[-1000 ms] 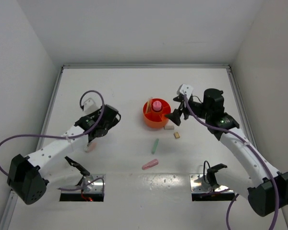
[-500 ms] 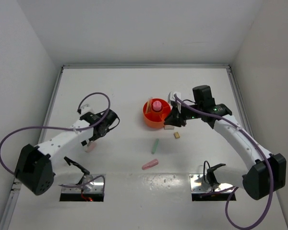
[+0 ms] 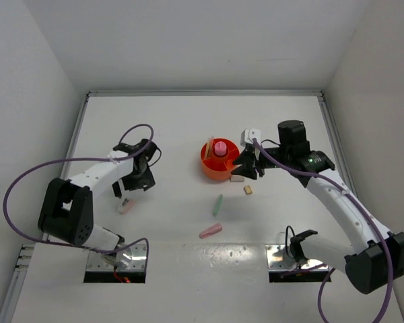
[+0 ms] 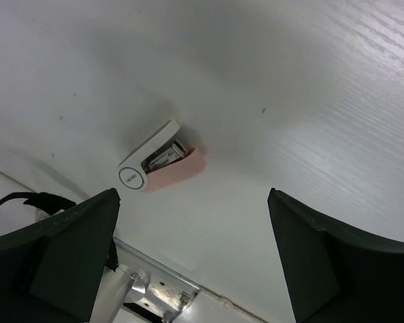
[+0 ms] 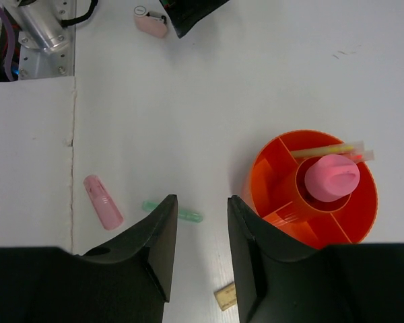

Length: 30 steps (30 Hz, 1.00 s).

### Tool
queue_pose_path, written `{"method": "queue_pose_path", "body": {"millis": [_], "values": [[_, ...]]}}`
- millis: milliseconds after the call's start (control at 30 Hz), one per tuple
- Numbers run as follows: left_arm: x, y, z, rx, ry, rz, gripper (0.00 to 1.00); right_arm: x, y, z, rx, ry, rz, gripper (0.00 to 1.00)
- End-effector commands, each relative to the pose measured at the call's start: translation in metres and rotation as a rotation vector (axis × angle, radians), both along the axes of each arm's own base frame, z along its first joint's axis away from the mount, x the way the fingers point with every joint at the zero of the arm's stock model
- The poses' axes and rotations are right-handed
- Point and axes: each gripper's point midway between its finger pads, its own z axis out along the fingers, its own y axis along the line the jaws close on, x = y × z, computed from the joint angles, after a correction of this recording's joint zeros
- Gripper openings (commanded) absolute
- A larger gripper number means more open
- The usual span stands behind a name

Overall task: Sort the stationery into containers
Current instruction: Grab a piece of stationery with the left arm

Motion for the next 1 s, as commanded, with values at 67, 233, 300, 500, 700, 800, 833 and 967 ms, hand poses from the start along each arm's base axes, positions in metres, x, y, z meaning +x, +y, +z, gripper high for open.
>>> {"method": "queue_pose_path", "body": {"millis": [67, 233, 300, 500, 700, 800, 833, 967], "values": [[-0.019, -0.018, 0.016, -0.182, -0.042, 0.126, 0.92, -0.006, 0.005, 0.012, 0.043, -0.056, 0.047, 0.36], [-0.039, -0.023, 0.024, -0.357, -0.241, 0.401, 0.92, -0.007, 0.004, 0.015, 0.047, -0.064, 0.048, 0.36], [-0.042, -0.013, 0.026, -0.334, -0.265, 0.444, 0.93, -0.008, 0.004, 0.013, 0.044, -0.056, 0.048, 0.36], [-0.060, 0.013, 0.008, -0.212, -0.173, 0.541, 0.96, -0.010, 0.005, 0.018, 0.055, -0.071, 0.056, 0.38], [-0.055, 0.030, -0.009, -0.176, -0.174, 0.587, 0.99, -0.012, 0.004, 0.013, 0.047, -0.061, 0.059, 0.38], [-0.041, 0.036, -0.016, -0.187, -0.174, 0.562, 0.99, -0.012, 0.004, 0.013, 0.047, -0.061, 0.059, 0.38], [-0.042, 0.037, -0.020, -0.192, -0.163, 0.574, 0.99, -0.012, 0.004, 0.013, 0.047, -0.061, 0.059, 0.38], [-0.033, 0.037, -0.030, -0.218, -0.154, 0.569, 0.99, -0.013, 0.003, 0.011, 0.044, -0.052, 0.058, 0.38]]}}
